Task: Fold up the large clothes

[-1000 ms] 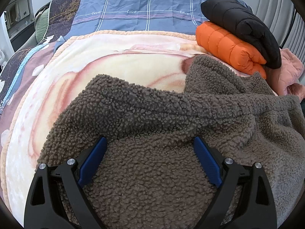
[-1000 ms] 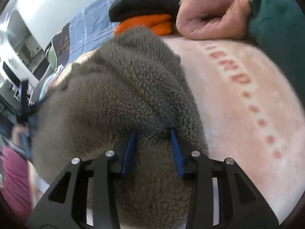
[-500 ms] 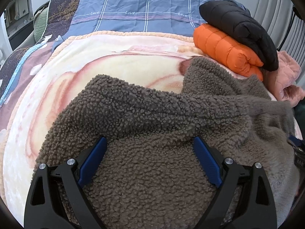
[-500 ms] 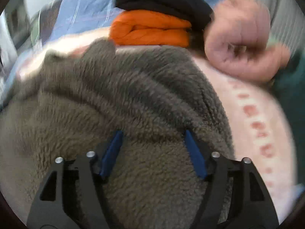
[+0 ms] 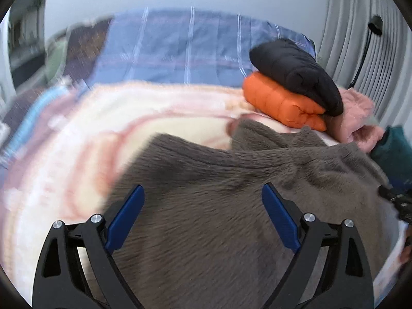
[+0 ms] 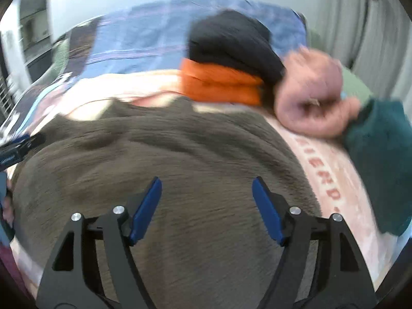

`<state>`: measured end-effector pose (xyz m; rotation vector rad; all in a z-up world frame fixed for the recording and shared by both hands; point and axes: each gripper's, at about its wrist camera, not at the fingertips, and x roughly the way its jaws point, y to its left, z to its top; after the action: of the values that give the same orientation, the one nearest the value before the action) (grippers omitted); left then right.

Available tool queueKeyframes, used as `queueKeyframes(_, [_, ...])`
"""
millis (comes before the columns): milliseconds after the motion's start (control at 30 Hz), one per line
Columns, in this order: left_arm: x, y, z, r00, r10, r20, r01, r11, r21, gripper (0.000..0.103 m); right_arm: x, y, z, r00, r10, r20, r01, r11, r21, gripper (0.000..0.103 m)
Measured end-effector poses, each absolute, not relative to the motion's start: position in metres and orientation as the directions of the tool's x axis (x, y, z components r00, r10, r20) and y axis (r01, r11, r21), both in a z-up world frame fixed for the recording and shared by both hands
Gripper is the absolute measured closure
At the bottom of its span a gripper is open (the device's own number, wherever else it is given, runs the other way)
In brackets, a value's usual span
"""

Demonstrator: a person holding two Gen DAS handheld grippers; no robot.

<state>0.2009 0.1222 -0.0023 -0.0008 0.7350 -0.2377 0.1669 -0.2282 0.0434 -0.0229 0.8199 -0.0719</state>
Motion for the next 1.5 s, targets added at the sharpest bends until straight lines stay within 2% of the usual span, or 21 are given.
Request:
queueKeyframes(67, [0.188, 0.131, 0.001, 0.739, -0.18, -0.649, 0.198, 0.979, -0.047, 0.01, 0.154, -0.202, 0.051, 0.709, -0.021, -0.704, -0.012, 0.999, -0.042, 0.028])
queueKeyframes(200, [0.167, 0.149, -0.001, 0.736, -0.19, -0.65, 0.198, 0.978, -0.062, 0.01, 0.144, -0.158, 0.045, 0.754, 0.097, -0.65, -0.13, 0.992, -0.002, 0.028])
queueKeyframes(300, [0.154, 0.15, -0.005, 0.741, -0.166, -0.651, 0.202, 0.979, -0.02, 0.01, 0.152, -0.139, 0.023, 0.707, 0.123, -0.697, -0.149, 0.989, 0.024, 0.026])
queueKeyframes(367, [0.147, 0.151, -0.009, 0.736, -0.174, -0.655, 0.221, 0.975, -0.011, 0.01, 0.162, -0.132, -0.013, 0.587, 0.093, -0.804, -0.11, 0.993, 0.035, 0.021])
queueKeyframes(400, [0.144, 0.152, -0.011, 0.73, -0.184, -0.658, 0.232, 0.973, -0.015, 0.01, 0.163, -0.132, -0.026, 0.575, 0.089, -0.813, -0.101, 0.994, 0.038, 0.02])
queueKeyframes(467, [0.14, 0.154, -0.014, 0.723, -0.194, -0.663, 0.241, 0.97, -0.022, 0.01, 0.159, -0.129, -0.029, 0.615, 0.06, -0.786, -0.093, 0.996, 0.003, 0.02])
queueKeyframes(833, [0.129, 0.167, -0.022, 0.705, -0.224, -0.673, 0.247, 0.967, -0.064, 0.01, 0.143, -0.126, -0.015, 0.621, 0.02, -0.783, -0.053, 0.998, -0.016, 0.02])
queueKeyframes(933, [0.131, 0.179, -0.025, 0.696, -0.229, -0.681, 0.23, 0.969, -0.091, 0.01, 0.134, -0.116, 0.0, 0.661, 0.052, -0.749, -0.091, 0.996, -0.011, 0.02])
queueKeyframes(1067, [0.144, 0.217, -0.017, 0.71, -0.221, -0.669, 0.138, 0.975, -0.176, 0.01, 0.093, -0.067, 0.019, 0.774, 0.087, -0.627, -0.264, 0.945, -0.194, 0.013])
queueKeyframes(1167, [0.165, 0.247, -0.006, 0.706, -0.274, -0.653, 0.109, 0.953, -0.282, 0.01, 0.061, -0.011, 0.015, 0.802, 0.173, -0.572, -0.43, 0.831, -0.352, 0.012])
queueKeyframes(1233, [0.181, 0.258, -0.005, 0.693, -0.301, -0.655, 0.104, 0.941, -0.322, 0.01, 0.043, 0.027, 0.006, 0.796, 0.221, -0.564, -0.513, 0.742, -0.432, 0.012])
queueKeyframes(1367, [0.213, 0.279, -0.025, 0.64, -0.412, -0.649, 0.122, 0.888, -0.444, 0.01, 0.031, 0.077, -0.014, 0.768, 0.276, -0.578, -0.595, 0.64, -0.486, 0.012])
queueKeyframes(1500, [0.226, 0.296, -0.081, 0.562, -0.592, -0.578, 0.134, 0.755, -0.642, 0.01, 0.039, 0.108, -0.039, 0.776, 0.211, -0.594, -0.593, 0.566, -0.573, 0.012])
